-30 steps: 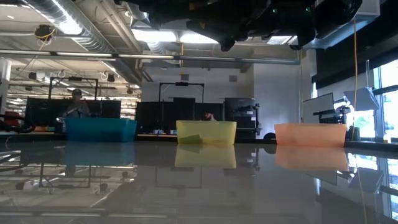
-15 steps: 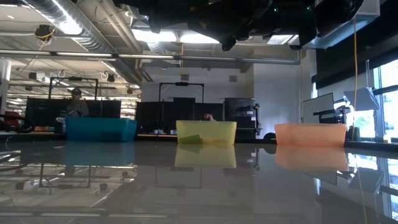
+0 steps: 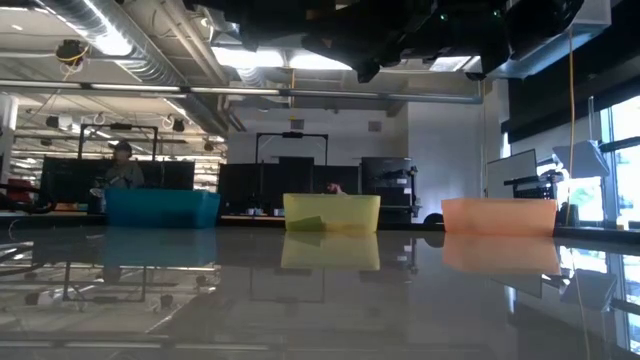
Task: Sort blocks by size
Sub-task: Put the yellow triangle block into the orange bin
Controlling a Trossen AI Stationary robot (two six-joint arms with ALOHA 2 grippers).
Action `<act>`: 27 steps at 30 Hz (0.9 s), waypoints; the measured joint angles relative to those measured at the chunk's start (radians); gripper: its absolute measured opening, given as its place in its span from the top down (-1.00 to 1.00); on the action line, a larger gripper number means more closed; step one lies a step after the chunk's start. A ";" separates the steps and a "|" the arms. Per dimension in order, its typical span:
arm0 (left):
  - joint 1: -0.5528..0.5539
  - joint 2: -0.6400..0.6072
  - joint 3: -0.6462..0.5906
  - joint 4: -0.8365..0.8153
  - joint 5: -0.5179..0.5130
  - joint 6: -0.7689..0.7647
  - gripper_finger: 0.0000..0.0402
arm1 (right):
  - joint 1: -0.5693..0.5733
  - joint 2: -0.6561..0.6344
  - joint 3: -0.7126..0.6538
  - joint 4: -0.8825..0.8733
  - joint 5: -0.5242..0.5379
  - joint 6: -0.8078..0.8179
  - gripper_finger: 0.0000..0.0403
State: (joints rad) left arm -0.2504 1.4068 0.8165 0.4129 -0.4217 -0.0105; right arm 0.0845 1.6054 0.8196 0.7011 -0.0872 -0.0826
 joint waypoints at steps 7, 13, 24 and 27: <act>0.004 -0.002 0.000 -0.004 -0.001 -0.008 0.09 | 0.000 0.000 0.000 -0.004 0.001 0.000 0.31; 0.004 -0.047 -0.001 0.052 -0.007 0.050 0.09 | 0.000 0.000 0.000 -0.006 0.006 -0.001 0.32; -0.005 -0.197 0.000 -0.281 -0.011 -0.046 0.09 | 0.000 -0.160 0.000 -0.203 0.096 -0.050 0.32; -0.004 -0.203 0.000 -0.399 -0.024 -0.125 0.09 | 0.000 -0.257 0.001 -0.338 0.199 -0.078 0.32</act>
State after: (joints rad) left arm -0.2543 1.2037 0.8165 0.0141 -0.4461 -0.1354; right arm 0.0849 1.3485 0.8204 0.3634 0.1123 -0.1606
